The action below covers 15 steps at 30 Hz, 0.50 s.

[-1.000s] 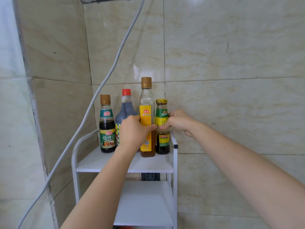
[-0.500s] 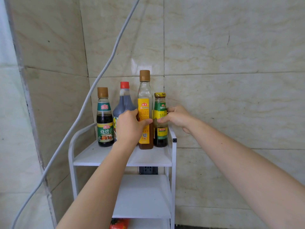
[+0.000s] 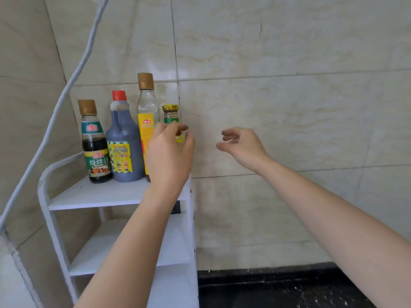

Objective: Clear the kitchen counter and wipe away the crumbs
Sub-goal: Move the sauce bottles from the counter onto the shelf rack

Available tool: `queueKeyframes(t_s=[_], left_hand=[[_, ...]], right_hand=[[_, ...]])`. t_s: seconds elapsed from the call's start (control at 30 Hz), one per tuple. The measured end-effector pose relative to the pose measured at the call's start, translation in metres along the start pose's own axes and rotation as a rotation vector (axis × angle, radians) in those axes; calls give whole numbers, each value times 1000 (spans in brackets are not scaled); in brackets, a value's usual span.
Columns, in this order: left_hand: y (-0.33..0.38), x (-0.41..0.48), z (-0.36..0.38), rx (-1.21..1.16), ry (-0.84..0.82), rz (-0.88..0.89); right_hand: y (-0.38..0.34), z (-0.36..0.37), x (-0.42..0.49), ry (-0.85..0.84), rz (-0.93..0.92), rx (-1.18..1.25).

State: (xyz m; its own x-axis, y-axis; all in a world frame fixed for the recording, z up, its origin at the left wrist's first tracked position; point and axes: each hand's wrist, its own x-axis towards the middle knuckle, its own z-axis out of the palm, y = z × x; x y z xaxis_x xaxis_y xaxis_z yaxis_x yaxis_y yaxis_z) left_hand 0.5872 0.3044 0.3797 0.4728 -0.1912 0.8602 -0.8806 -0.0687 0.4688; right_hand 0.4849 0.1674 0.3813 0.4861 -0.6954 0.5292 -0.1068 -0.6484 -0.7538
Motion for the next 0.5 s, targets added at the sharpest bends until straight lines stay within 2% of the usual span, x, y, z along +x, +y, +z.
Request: queueKeyframes(t_s=[0.1, 0.17, 0.37, 0.5], left_hand=[[47, -31, 39, -20, -126, 98], [76, -61, 75, -42, -268, 79], [146, -182, 191, -257, -598, -202], [203, -277, 269, -313, -677, -364]], right_hand=[[42, -52, -30, 68, -20, -191], [76, -92, -55, 95, 15, -275], [199, -215, -131, 109, 190, -426], [295, -300, -176, 99, 285, -466]])
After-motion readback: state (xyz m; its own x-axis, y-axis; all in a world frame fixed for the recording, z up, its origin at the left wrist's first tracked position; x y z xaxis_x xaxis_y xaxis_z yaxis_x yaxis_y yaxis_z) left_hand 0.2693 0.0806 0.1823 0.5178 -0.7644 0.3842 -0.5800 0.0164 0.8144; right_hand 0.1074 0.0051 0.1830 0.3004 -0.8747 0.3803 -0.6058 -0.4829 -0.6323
